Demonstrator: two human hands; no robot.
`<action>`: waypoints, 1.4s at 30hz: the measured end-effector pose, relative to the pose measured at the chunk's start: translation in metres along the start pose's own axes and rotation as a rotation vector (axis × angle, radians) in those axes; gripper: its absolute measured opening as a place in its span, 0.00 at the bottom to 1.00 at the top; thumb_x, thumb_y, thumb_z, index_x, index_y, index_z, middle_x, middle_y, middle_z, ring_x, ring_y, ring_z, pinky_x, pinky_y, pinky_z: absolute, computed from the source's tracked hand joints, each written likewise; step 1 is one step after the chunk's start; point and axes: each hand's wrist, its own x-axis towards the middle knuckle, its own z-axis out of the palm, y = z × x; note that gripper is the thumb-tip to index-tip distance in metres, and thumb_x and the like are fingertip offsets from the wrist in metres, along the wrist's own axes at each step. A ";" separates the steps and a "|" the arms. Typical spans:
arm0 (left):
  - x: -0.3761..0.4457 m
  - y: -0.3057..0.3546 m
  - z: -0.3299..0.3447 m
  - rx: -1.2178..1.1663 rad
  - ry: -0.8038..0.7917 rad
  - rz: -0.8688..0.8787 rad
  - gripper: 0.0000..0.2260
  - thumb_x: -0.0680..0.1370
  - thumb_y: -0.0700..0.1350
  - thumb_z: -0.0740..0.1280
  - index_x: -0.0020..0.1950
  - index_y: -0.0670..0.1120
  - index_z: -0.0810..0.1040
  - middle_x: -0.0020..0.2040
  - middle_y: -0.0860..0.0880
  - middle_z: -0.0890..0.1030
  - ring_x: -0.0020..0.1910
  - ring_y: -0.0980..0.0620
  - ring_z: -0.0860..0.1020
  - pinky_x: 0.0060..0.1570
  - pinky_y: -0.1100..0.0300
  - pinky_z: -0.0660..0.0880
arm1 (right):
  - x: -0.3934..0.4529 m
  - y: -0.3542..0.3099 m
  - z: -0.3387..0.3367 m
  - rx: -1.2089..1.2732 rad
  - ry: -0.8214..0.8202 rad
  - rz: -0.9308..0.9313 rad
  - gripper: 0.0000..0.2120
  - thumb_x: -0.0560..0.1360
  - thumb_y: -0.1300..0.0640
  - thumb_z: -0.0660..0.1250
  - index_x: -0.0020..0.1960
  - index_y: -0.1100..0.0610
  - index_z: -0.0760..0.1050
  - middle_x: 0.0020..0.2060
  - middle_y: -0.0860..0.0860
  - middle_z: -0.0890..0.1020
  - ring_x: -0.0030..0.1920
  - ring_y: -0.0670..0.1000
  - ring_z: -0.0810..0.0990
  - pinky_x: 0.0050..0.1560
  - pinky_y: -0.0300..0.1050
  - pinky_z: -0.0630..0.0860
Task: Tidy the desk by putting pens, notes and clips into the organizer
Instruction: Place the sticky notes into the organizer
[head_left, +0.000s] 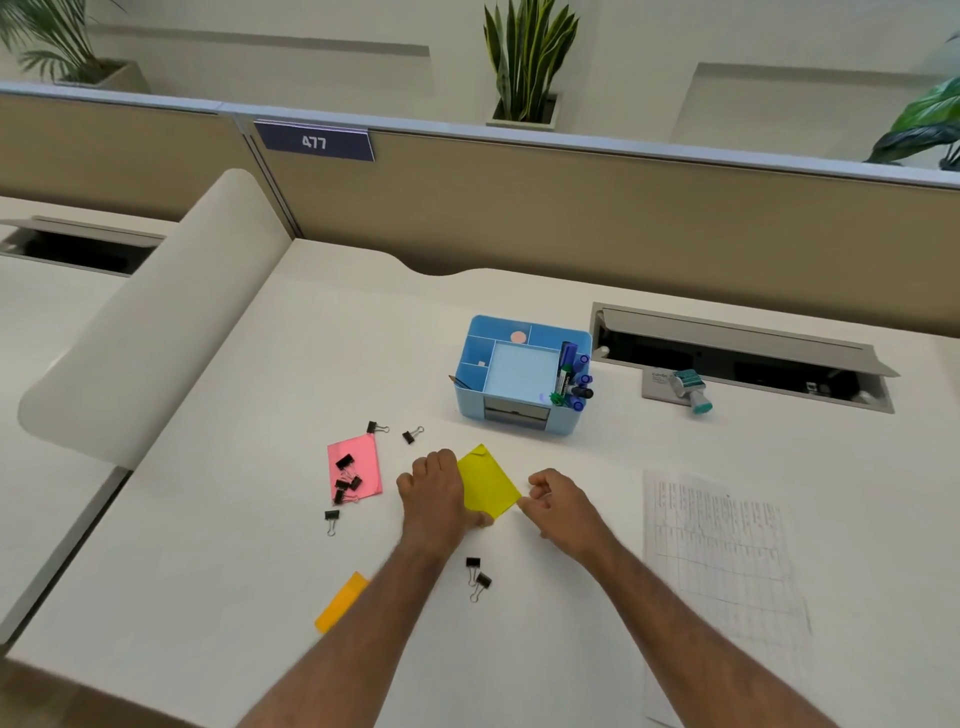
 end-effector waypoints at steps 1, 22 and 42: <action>-0.001 0.000 0.000 -0.002 0.005 0.007 0.42 0.63 0.71 0.75 0.65 0.48 0.67 0.60 0.51 0.72 0.61 0.48 0.70 0.55 0.51 0.65 | 0.000 0.000 0.001 -0.001 -0.001 0.006 0.20 0.81 0.54 0.70 0.70 0.58 0.72 0.60 0.55 0.78 0.58 0.54 0.80 0.60 0.54 0.81; -0.023 0.020 -0.030 -0.901 0.159 -0.005 0.04 0.80 0.49 0.70 0.52 0.57 0.77 0.48 0.60 0.82 0.52 0.60 0.77 0.56 0.56 0.65 | -0.005 -0.008 -0.020 0.420 0.057 -0.024 0.11 0.77 0.53 0.76 0.53 0.58 0.80 0.47 0.55 0.87 0.49 0.55 0.86 0.47 0.50 0.84; -0.017 0.015 -0.029 -1.123 0.091 -0.023 0.03 0.78 0.49 0.72 0.49 0.56 0.80 0.49 0.63 0.82 0.52 0.60 0.77 0.46 0.64 0.70 | 0.035 -0.102 -0.149 0.031 0.397 -0.512 0.06 0.83 0.59 0.65 0.56 0.52 0.79 0.47 0.51 0.85 0.47 0.53 0.84 0.47 0.52 0.83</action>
